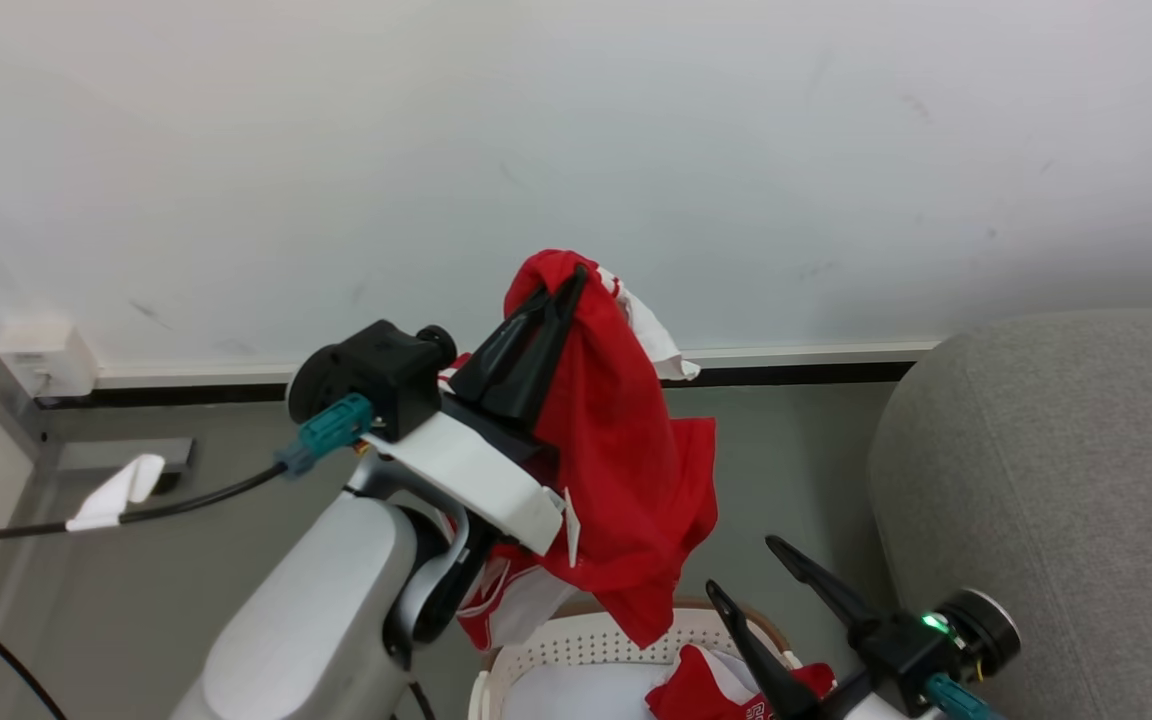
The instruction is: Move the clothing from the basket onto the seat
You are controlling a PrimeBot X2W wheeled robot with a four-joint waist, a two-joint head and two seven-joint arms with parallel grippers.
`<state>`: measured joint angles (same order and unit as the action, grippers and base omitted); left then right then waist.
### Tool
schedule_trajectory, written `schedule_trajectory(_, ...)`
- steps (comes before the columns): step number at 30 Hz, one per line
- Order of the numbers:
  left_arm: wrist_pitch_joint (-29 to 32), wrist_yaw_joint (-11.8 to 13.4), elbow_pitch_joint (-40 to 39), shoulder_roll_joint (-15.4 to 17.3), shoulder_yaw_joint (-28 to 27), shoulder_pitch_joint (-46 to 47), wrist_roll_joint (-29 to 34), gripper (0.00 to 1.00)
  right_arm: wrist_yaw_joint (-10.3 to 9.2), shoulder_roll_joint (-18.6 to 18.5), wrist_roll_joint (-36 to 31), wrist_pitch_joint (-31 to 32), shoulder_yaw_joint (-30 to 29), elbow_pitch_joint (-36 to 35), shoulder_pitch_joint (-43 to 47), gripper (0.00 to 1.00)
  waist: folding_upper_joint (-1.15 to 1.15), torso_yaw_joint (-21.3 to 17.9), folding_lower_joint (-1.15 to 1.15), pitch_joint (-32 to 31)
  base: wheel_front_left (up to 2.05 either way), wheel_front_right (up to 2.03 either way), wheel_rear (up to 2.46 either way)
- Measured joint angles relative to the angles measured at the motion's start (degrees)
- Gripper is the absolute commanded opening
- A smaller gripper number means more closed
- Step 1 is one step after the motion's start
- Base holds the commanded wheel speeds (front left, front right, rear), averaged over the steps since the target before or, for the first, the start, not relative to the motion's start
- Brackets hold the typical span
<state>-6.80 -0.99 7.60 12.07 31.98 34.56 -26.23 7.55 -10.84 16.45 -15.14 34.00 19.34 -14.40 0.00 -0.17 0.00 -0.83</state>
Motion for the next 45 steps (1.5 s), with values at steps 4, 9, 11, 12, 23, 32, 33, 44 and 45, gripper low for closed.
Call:
schedule_trajectory(4, 0.14, -0.3, -0.08, -0.79, 1.01, 0.45, 0.0, 0.0, 0.0, 1.37, -2.0, -0.01, 1.77, 3.89, -3.91, 1.0, 0.0, 1.06, 0.0, 0.07, 0.0, 0.0, 0.0)
schedule_trajectory(9, 0.21, -0.91, -0.2, -2.33, 2.94, 0.46, -0.01, 0.0, 0.0, 2.65, -2.23, -0.01, 3.43, 8.13, -7.26, 1.0, 0.0, 3.11, 0.0, -0.05, 0.0, 0.0, 0.0)
schedule_trajectory(11, 0.32, -1.3, -0.23, -2.74, 3.96, 0.44, 0.0, 0.0, 0.0, 2.97, -2.02, -0.01, 4.07, 9.84, -7.92, 1.0, 0.0, 4.08, 0.0, -0.15, 0.0, 0.0, 0.0)
schedule_trajectory(12, 0.38, -1.45, -0.24, -2.94, 4.38, 0.41, 0.0, 0.0, 0.0, 3.11, -1.77, -0.01, 4.16, 10.53, -8.05, 1.0, 0.0, 4.58, 0.0, -0.17, 0.0, 0.0, 0.0)
schedule_trajectory(23, 2.16, -2.58, -2.27, -5.28, 10.04, -1.09, 0.0, 0.0, 0.0, 4.19, -0.56, -0.01, -0.63, 11.34, -8.64, 1.0, 0.0, 10.05, 0.0, -1.03, 0.0, 0.0, 0.0)
schedule_trajectory(32, 3.19, -3.2, -2.9, -6.04, 13.46, -2.25, -0.03, 0.0, 0.0, 3.67, 1.32, 0.0, 0.8, 10.49, -9.29, 1.0, 0.0, 13.21, 0.0, -1.95, 0.0, 0.0, 0.0)
schedule_trajectory(33, 3.21, -3.25, -2.96, -6.08, 13.72, -2.28, -0.07, 0.0, 0.0, 3.63, 1.41, 0.0, 1.04, 10.69, -9.54, 1.0, 0.0, 13.45, 0.0, -2.07, 0.0, 0.0, 0.0)
schedule_trajectory(44, 3.43, -3.0, -2.79, -5.88, 14.41, -2.91, -0.41, 0.0, 0.0, 3.38, 2.36, 0.0, 2.55, 10.31, -11.04, 0.0, 0.0, 14.52, 0.0, -2.23, 0.0, 0.0, 0.0)
schedule_trajectory(45, 3.26, -2.97, -2.71, -5.79, 14.28, -2.91, -0.43, 0.0, 0.0, 3.26, 2.47, -0.01, 2.66, 10.15, -11.04, 0.0, 0.0, 14.45, 0.0, -2.18, 0.0, 0.0, 0.0)
